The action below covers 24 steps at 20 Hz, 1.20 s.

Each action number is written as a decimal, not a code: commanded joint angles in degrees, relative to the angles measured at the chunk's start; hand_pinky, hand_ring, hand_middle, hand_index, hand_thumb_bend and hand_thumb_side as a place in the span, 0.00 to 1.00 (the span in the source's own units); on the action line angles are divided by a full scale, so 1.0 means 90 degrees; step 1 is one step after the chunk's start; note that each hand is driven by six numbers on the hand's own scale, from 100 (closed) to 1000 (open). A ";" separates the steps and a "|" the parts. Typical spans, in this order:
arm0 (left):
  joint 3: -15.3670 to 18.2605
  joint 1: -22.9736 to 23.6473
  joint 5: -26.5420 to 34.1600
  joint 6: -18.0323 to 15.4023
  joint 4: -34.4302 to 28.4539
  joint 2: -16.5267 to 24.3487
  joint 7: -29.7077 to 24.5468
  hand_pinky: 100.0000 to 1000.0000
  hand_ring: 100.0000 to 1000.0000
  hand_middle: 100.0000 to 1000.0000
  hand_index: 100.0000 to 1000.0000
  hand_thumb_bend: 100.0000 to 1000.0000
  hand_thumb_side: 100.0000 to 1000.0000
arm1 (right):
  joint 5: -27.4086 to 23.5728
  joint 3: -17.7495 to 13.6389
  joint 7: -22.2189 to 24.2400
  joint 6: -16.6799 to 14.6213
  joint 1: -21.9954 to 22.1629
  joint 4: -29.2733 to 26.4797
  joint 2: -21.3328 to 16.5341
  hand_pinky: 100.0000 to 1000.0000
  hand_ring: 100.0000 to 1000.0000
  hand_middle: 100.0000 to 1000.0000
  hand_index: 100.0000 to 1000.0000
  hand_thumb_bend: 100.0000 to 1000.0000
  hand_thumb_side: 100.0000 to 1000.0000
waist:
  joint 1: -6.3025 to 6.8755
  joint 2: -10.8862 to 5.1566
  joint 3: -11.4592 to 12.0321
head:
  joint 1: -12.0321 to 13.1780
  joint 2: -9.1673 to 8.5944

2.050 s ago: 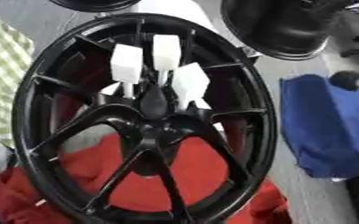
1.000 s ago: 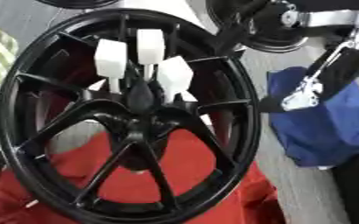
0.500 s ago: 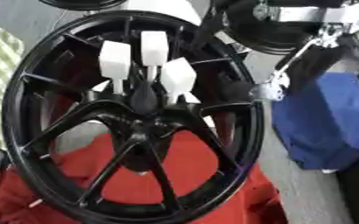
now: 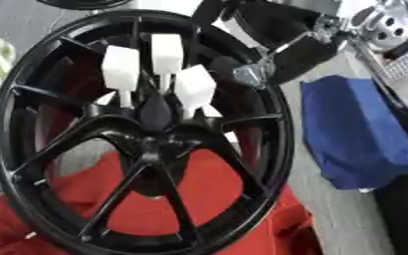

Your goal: Pull the pin out of the wheel hub.

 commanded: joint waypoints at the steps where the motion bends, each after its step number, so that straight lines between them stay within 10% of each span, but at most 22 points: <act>1: -0.0020 -0.0097 0.0021 -0.0007 -0.0124 0.0028 -0.0029 0.64 0.50 0.43 0.70 0.01 0.93 | 0.0088 -0.0008 0.0018 0.0076 -0.0063 -0.0073 -0.0057 0.65 0.69 0.65 0.78 0.19 0.24 | 0.0035 -0.0106 0.0012 | -0.0011 -0.0018; 24: -0.0042 -0.0180 -0.0011 -0.0006 -0.0139 0.0028 -0.0052 0.64 0.50 0.43 0.70 0.01 0.92 | 0.0384 0.0069 0.0225 -0.0177 0.0047 -0.0073 0.0118 0.65 0.72 0.64 0.78 0.33 0.29 | -0.0003 0.0029 0.0096 | 0.0026 -0.0052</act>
